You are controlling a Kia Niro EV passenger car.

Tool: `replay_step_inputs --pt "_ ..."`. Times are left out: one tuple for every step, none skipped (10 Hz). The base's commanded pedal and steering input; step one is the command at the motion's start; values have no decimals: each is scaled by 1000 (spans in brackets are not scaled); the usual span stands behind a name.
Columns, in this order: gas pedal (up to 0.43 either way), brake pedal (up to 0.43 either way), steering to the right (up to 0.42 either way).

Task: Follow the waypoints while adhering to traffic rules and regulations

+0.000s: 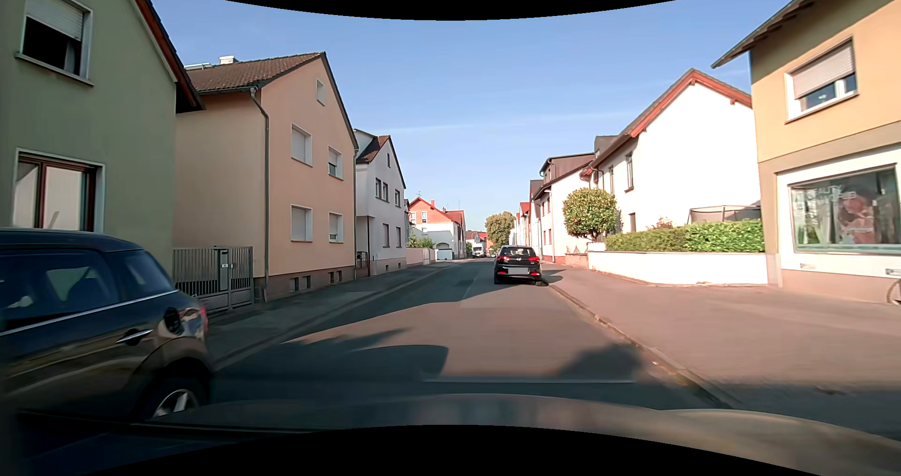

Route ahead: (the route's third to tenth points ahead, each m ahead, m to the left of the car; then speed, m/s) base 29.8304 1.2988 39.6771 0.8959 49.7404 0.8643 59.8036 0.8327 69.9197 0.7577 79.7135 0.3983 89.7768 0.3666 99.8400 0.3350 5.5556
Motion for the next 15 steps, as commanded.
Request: replay_step_inputs --pt "189 0 -92" --pt "189 0 -93" --pt "189 0 -92" --pt "189 0 -92" --pt "189 0 -88" --pt "189 0 -80" --pt "189 0 -72" --pt "189 0 -55" --pt "189 0 -36" --pt "189 0 -25" --pt "189 0 -14" --pt "189 0 -11" --pt "189 0 -6" --pt "189 0 1" --pt "189 0 11"
